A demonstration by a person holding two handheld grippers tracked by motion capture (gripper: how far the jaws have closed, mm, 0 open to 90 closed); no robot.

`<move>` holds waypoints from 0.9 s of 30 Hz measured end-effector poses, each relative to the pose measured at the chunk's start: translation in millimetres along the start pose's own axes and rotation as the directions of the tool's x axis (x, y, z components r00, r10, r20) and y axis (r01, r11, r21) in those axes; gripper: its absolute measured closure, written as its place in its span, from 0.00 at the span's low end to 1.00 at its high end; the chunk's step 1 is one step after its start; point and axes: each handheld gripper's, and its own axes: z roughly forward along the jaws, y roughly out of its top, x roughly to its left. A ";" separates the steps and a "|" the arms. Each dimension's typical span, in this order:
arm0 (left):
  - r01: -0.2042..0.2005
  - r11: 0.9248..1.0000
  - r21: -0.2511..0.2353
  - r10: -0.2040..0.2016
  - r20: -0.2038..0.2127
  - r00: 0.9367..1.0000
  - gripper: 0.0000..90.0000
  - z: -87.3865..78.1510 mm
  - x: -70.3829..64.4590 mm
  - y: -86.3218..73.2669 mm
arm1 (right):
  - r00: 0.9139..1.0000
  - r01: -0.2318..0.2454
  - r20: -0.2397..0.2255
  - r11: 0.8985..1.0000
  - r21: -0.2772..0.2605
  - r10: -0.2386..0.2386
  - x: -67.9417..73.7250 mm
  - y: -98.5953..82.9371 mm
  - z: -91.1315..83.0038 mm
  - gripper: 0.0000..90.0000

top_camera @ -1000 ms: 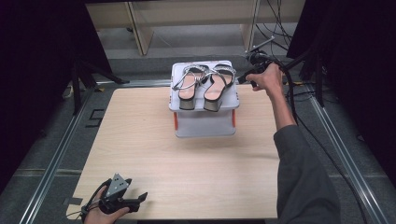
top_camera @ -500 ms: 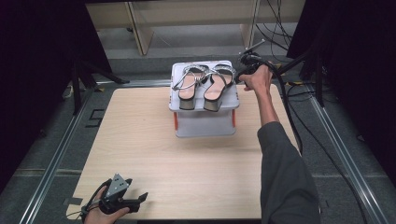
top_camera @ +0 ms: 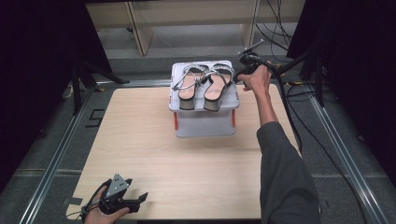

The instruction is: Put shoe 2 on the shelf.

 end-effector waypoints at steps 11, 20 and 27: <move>0.004 1.000 0.005 -0.004 -0.008 1.000 0.23 2.0 0.9 1.4 | 0.994 -0.051 -0.100 0.997 -0.055 0.045 -9.8 -22.7 -32.5 0.52; 0.007 1.000 -0.008 -0.007 -0.008 1.000 0.23 1.4 0.5 0.6 | 0.982 -0.030 -0.186 0.998 -0.055 0.019 -5.5 -63.6 -53.4 0.47; -0.006 1.000 0.000 0.006 -0.019 1.000 0.23 0.5 2.4 0.7 | 0.969 0.002 -0.248 0.997 -0.078 -0.021 3.0 -102.9 -66.6 0.43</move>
